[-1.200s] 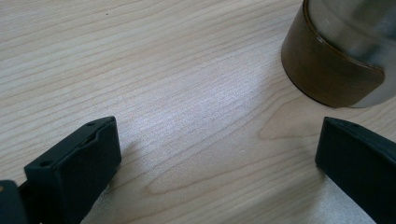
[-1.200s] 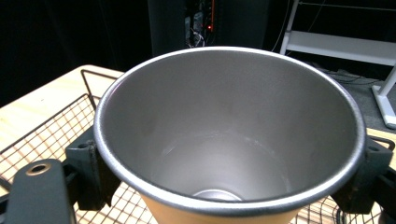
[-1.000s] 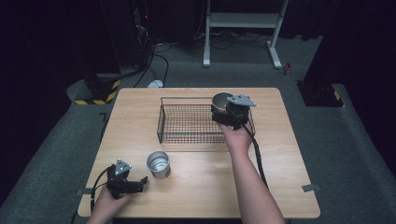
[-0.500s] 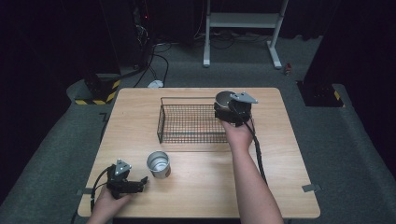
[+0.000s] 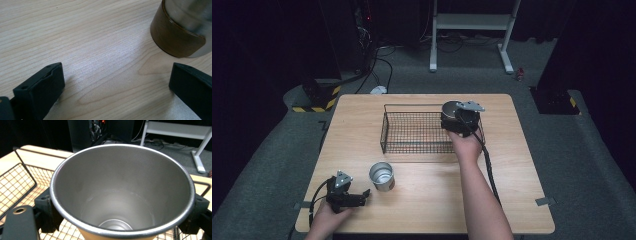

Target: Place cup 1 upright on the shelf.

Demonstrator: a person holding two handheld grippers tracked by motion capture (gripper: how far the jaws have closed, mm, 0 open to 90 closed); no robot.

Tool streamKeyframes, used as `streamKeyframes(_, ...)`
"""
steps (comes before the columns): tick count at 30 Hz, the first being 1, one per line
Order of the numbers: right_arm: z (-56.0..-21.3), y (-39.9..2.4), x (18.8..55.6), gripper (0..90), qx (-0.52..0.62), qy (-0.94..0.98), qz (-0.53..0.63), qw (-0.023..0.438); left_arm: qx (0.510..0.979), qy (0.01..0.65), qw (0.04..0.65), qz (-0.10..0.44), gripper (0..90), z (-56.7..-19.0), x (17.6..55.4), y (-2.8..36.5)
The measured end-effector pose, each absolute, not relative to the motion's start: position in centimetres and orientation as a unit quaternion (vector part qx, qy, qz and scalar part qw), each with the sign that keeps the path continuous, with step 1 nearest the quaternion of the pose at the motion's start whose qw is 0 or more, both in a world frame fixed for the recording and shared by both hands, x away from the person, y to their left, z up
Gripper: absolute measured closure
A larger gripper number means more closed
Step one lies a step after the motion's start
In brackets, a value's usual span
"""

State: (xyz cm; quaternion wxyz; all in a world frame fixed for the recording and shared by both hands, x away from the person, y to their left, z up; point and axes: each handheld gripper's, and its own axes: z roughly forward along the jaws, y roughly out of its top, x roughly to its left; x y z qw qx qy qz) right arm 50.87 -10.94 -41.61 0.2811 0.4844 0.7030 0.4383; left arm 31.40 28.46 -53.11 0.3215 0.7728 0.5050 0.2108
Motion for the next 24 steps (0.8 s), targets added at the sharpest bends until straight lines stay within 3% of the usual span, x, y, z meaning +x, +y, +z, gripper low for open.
streamKeyframes(24, -44.6, -10.7, 51.4, 13.6, 0.504, 0.714, 0.410, 0.262, 0.773, 0.505, 0.322, 0.211, 0.5, -53.1, 31.4, 28.5)
